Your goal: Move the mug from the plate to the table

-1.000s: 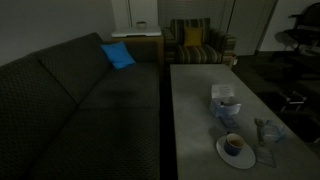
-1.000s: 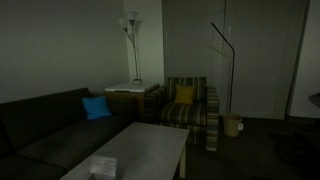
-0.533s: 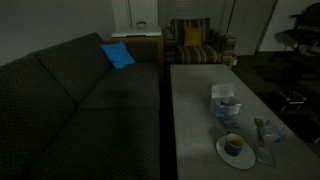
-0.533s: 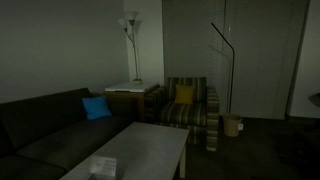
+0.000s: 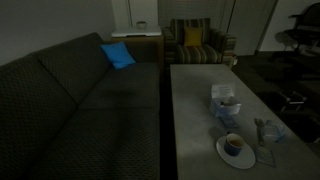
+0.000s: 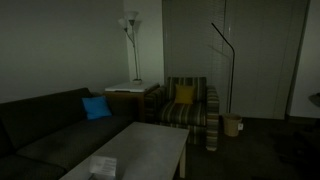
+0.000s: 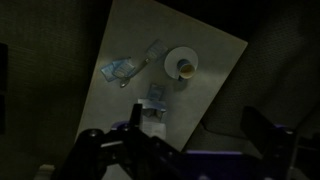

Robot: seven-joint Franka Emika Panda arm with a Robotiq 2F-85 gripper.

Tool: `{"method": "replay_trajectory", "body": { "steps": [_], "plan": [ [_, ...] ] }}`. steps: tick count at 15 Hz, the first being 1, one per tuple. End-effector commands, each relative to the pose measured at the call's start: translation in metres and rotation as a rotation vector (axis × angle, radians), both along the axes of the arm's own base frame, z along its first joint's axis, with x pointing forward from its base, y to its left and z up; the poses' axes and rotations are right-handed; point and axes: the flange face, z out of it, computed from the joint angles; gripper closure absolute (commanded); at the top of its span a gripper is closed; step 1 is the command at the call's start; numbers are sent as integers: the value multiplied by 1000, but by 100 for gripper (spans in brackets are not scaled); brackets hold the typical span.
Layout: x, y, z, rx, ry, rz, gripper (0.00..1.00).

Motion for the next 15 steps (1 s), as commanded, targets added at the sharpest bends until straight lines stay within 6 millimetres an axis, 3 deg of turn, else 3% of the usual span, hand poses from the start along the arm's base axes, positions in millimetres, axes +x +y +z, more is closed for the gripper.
{"method": "replay_trajectory", "body": {
  "steps": [1, 2, 3, 8, 15],
  "plan": [
    [34, 24, -34, 7, 58, 84, 0],
    [41, 27, -39, 18, 74, 57, 0],
    [20, 23, -27, 14, 52, 49, 0],
    [37, 28, -40, 8, 81, 49, 0],
    [52, 58, -53, -62, -119, 47, 0]
  ]
}}
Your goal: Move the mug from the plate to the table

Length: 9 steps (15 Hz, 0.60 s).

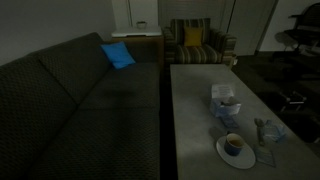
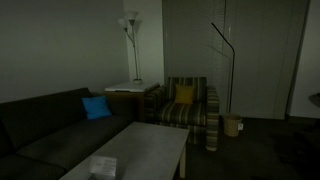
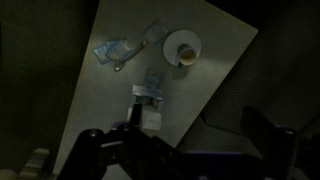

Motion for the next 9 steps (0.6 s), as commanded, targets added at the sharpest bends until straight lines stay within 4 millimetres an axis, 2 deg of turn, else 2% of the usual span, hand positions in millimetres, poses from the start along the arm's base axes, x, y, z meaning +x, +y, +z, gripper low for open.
{"method": "replay_trajectory", "body": {
  "steps": [1, 7, 8, 9],
  "plan": [
    [11, 16, -18, -21, -83, 18, 0],
    [30, 47, -56, 18, -51, 52, 0],
    [19, 43, -45, 9, -70, 35, 0],
    [22, 47, -51, 13, -58, 39, 0]
  ]
}}
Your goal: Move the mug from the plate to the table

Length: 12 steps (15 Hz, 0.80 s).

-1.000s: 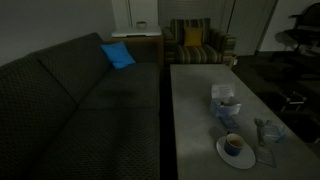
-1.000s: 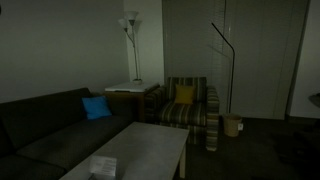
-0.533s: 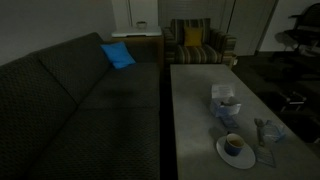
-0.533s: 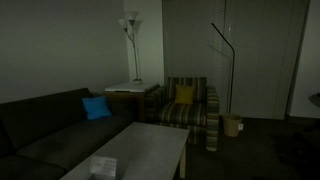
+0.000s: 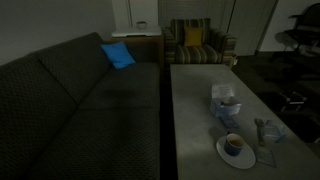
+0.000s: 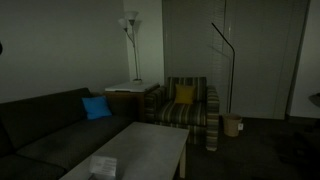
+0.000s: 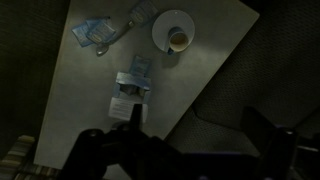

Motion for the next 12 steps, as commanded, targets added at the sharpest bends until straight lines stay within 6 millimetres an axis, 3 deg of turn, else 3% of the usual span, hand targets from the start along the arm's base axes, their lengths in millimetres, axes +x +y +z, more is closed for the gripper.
{"method": "replay_trajectory", "body": {
  "steps": [1, 3, 12],
  "plan": [
    [2, 2, -2, -1, 7, 1, 0],
    [5, 2, -3, -2, 8, 0, 0],
    [29, 11, -53, -36, -59, -126, 0]
  ]
}}
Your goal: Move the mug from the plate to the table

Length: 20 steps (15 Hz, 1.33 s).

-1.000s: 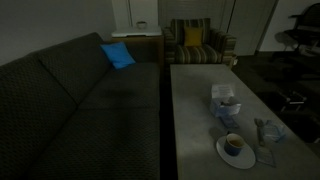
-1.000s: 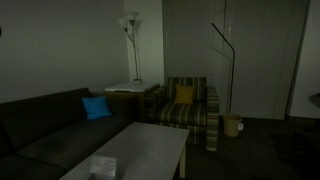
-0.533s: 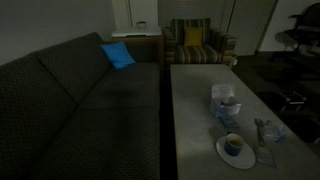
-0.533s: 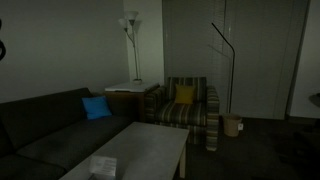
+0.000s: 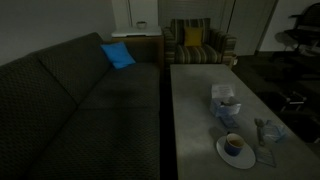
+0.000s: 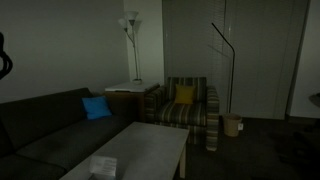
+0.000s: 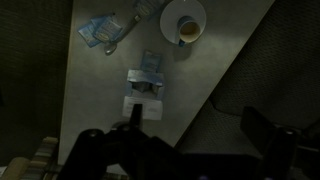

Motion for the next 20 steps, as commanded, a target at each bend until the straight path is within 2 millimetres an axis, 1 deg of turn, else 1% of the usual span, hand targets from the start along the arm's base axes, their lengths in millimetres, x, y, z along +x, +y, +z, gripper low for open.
{"method": "replay_trajectory", "body": {
  "steps": [1, 3, 4, 6, 8, 9, 10, 12, 14, 15, 17, 20],
  "plan": [
    [16, 6, -32, -29, -21, -8, 0],
    [29, 10, -51, -56, 0, 1, 0],
    [37, 15, -62, -62, 22, 3, 0],
    [48, 27, -77, -63, 65, 16, 0],
    [54, 33, -79, -68, 93, 39, 0],
    [43, 27, -75, -60, 64, 27, 0],
    [47, 31, -78, -61, 73, 33, 0],
    [52, 34, -79, -62, 78, 36, 0],
    [49, 35, -81, -53, 71, 28, 0],
    [69, 21, -85, -53, 71, 26, 0],
    [78, 19, -98, -24, 70, 0, 0],
    [90, 11, -108, 7, 73, -64, 0]
  ]
}}
